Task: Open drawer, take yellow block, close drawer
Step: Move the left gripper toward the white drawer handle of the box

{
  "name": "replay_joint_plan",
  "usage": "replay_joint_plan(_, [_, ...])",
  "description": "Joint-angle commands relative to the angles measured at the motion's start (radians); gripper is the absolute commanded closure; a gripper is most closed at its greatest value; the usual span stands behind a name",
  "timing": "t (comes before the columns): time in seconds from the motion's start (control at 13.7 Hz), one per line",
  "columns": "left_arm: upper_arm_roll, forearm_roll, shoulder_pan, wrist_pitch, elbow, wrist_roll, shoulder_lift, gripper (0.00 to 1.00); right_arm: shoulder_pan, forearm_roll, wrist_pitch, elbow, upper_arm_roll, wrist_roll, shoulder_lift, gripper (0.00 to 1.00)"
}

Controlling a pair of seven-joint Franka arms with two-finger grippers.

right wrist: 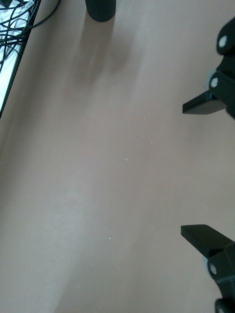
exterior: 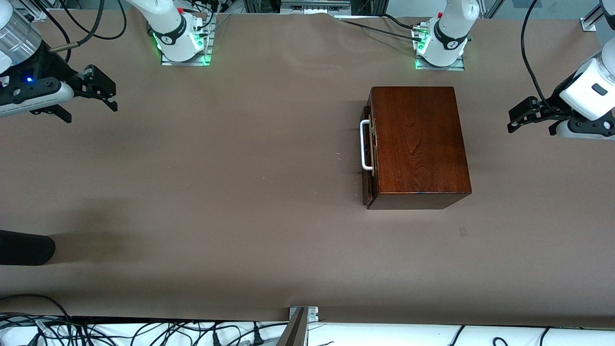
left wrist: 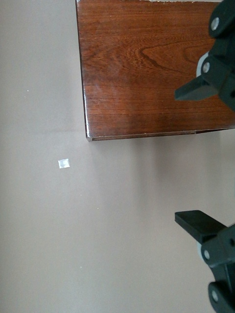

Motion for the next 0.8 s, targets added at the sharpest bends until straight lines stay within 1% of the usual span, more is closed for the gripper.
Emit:
replay_joint_plan(0.0, [-0.001,0.004,-0.003,-0.023,0.032,-0.007,0.013,0.0,-0.008,0.009,0.002,0.008,0.002,-0.005,0.0,0.0])
replay_joint_plan(0.29, [-0.001,0.005,-0.006,-0.025,0.036,-0.01,0.015,0.0,-0.008,0.009,0.002,0.008,0.002,-0.005,0.0,0.0])
replay_joint_plan(0.51, [-0.001,0.004,-0.006,-0.064,0.034,-0.007,0.018,0.0,-0.008,0.009,0.002,0.008,0.002,-0.005,0.0,0.0])
replay_joint_plan(0.73, [-0.003,-0.008,-0.009,-0.112,0.036,-0.002,0.047,0.0,-0.008,0.009,0.0,0.008,0.002,-0.005,0.0,0.0])
